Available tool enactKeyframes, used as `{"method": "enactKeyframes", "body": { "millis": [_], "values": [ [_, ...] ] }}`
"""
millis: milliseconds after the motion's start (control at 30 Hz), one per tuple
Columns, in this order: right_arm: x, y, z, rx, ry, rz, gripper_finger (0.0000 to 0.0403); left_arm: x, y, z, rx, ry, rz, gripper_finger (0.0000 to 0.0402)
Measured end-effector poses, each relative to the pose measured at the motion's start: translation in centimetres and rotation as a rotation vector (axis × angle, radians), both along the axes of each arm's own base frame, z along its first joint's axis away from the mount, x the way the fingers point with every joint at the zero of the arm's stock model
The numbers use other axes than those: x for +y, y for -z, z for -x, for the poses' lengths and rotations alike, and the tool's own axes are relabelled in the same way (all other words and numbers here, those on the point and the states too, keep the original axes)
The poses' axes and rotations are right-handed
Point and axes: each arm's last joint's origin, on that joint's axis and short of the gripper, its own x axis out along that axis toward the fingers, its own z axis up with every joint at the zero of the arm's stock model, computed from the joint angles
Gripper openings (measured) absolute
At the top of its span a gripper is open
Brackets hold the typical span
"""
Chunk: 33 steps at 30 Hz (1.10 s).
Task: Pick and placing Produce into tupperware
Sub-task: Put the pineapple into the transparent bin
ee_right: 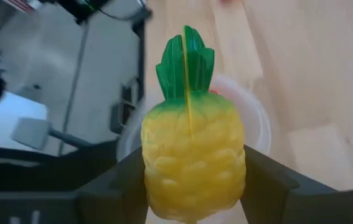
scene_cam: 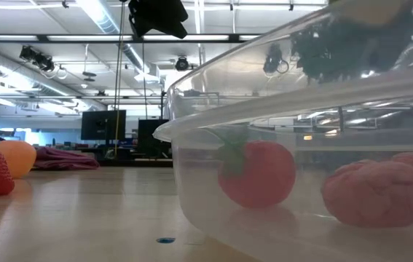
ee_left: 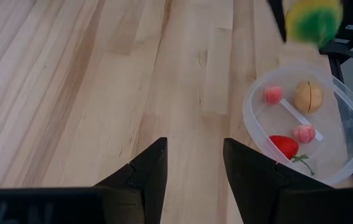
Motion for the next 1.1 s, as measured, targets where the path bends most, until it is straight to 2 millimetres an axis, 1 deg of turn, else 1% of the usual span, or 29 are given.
{"method": "enactKeyframes", "body": {
  "millis": [100, 167, 200, 433, 500, 600, 667, 767, 867, 1100],
  "values": [
    [1.1, 1.9, -0.4, 0.068, -0.007, 0.016, 0.0203, 0.0, 0.0, 0.0, -0.001, 0.000, 0.000, 0.0162],
    [2.0, 2.7, -1.0, 0.094, -0.022, 0.032, 0.0203, 0.0, 0.0, 0.0, -0.001, 0.000, 0.000, 0.0162],
    [2.4, 2.8, -1.4, 0.096, -0.029, 0.040, 0.0203, 0.0, 0.0, 0.0, -0.003, 0.000, 0.001, 0.0162],
    [5.4, 2.0, -5.9, 0.049, -0.133, 0.109, 0.0203, 0.0, -0.1, -0.1, -0.010, -0.002, 0.005, 0.0162],
    [6.2, 2.4, -6.9, 0.100, -0.161, 0.154, 0.0204, 0.0, -0.1, -0.1, -0.009, -0.002, 0.005, 0.0162],
    [6.8, 4.1, -7.8, 0.243, -0.186, 0.225, 0.0203, 0.0, -0.1, -0.1, -0.009, -0.001, 0.004, 0.0162],
    [7.3, 4.8, -8.5, 0.284, -0.190, 0.243, 0.0203, 0.0, -0.1, -0.1, -0.009, -0.001, 0.003, 0.0162],
    [7.8, 5.4, -9.4, 0.305, -0.197, 0.248, 0.0203, 0.0, -0.1, -0.1, -0.008, 0.001, 0.002, 0.0162],
    [7.8, 6.0, -10.0, 0.345, -0.205, 0.261, 0.0203, 0.0, -0.1, 0.0, -0.008, 0.000, 0.001, 0.0162],
    [6.3, 6.6, -10.4, 0.417, -0.215, 0.337, 0.0204, 0.0, 0.0, 0.0, -0.006, 0.000, 0.001, 0.0162]
  ]
}}
